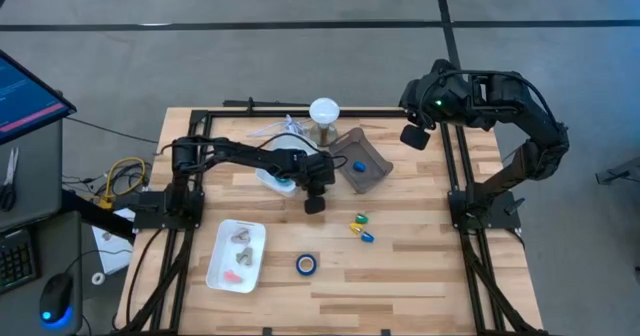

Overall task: Pick and place Stapler, Stapler remover, tape
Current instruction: Put the top green stapler into the black bin

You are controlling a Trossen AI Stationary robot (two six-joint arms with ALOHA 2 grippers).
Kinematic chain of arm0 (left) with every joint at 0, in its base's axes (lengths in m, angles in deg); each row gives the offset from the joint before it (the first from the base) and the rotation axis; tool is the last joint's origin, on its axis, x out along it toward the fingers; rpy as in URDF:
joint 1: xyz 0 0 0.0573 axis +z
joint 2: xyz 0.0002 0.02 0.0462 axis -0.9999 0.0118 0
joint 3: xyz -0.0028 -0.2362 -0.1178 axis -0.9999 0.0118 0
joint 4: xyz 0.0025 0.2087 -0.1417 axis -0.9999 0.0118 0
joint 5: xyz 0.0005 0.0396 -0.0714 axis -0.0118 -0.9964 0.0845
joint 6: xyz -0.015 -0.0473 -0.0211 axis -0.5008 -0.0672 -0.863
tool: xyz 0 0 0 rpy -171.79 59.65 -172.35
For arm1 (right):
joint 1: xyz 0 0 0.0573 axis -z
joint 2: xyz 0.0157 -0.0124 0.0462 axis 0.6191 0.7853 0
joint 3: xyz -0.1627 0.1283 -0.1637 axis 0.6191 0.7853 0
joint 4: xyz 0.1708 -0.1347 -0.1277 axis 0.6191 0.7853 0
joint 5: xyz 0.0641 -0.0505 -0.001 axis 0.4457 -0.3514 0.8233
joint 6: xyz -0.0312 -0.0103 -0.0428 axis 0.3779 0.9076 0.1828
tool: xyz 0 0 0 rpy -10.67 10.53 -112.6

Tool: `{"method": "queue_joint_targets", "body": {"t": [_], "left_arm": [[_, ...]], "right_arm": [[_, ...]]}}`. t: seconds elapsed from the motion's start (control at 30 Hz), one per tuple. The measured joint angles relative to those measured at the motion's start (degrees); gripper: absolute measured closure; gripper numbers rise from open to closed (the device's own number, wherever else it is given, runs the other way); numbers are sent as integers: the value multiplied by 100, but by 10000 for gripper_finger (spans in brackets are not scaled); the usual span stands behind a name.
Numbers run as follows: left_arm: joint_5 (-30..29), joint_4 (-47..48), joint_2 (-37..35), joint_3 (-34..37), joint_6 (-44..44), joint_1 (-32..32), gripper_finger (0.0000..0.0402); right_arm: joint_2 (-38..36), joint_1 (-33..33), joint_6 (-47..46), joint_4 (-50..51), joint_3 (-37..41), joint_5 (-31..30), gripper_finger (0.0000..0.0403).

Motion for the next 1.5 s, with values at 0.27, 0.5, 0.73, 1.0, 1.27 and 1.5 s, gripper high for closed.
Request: {"method": "queue_joint_targets", "body": {"t": [0.27, 0.5, 0.73, 1.0, 1.27, 1.5], "left_arm": [[-9, -281, -377, 4, 2, -60, 390], [-375, -1133, -1088, 2, 72, 15, 390], [-408, -2347, -1311, -37, -229, 577, 390], [-194, -2817, -582, -501, -899, 941, 390], [-205, -2926, -138, -848, -789, 915, 390], [-376, -2793, -121, -841, -614, 867, 390]], "right_arm": [[0, 0, 0, -7, 0, -2, 295], [0, 2, 0, -17, 0, -264, 295], [0, 0, -72, -44, 0, -297, 295], [0, 0, -197, -61, 0, -299, 295], [0, 0, -195, -54, 0, -299, 295], [0, -9, -195, -44, 0, -299, 295]]}}
